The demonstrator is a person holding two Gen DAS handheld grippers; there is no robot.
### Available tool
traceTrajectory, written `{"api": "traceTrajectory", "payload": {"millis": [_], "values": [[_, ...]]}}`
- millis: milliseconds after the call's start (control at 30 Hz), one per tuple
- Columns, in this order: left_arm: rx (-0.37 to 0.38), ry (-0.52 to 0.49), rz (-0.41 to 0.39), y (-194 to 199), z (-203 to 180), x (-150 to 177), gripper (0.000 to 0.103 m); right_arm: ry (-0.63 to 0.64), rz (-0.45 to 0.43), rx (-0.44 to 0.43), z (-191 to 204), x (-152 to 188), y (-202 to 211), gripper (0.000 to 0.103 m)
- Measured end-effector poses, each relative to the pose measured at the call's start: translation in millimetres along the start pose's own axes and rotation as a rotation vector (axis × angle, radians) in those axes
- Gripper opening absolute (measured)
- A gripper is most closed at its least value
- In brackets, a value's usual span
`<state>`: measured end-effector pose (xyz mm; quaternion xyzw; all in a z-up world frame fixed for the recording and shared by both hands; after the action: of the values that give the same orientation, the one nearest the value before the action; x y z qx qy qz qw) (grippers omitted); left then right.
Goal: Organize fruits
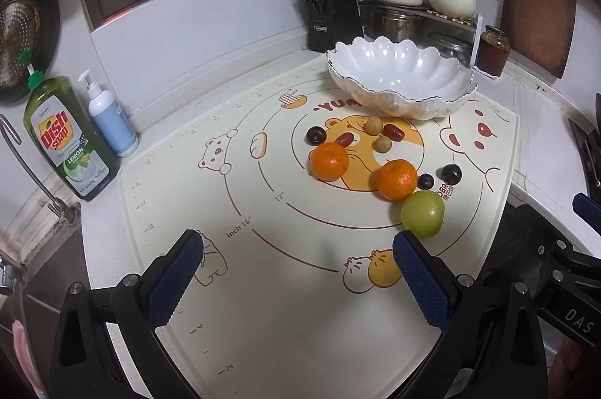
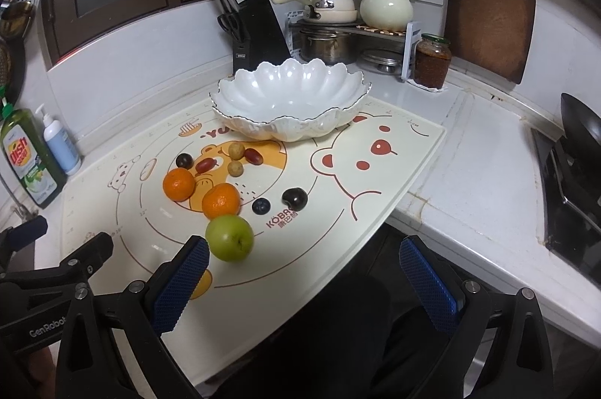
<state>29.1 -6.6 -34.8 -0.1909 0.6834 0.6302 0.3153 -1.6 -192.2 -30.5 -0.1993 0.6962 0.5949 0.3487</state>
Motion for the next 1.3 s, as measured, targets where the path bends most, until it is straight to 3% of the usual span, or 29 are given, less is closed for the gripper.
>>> {"api": "traceTrajectory", "payload": {"millis": [1300], "values": [[-0.008,0.002,0.004,-1.8,2.3,2.2,0.103,0.002,-0.011,0.024,-1.9,0.8,2.1,0.103]]}}
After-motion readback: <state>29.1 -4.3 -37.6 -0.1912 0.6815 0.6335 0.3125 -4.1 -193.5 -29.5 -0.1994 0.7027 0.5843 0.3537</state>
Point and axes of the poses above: each gripper's, at about its wrist camera, not at the fingertips, and y roughly against the way its jaws point, z to its left, x to its underside, the point moved 5 cm from there along -y, roughly the way its jaws point, and after that the axes turned 8 degrees about x, right-handed, at the moved point
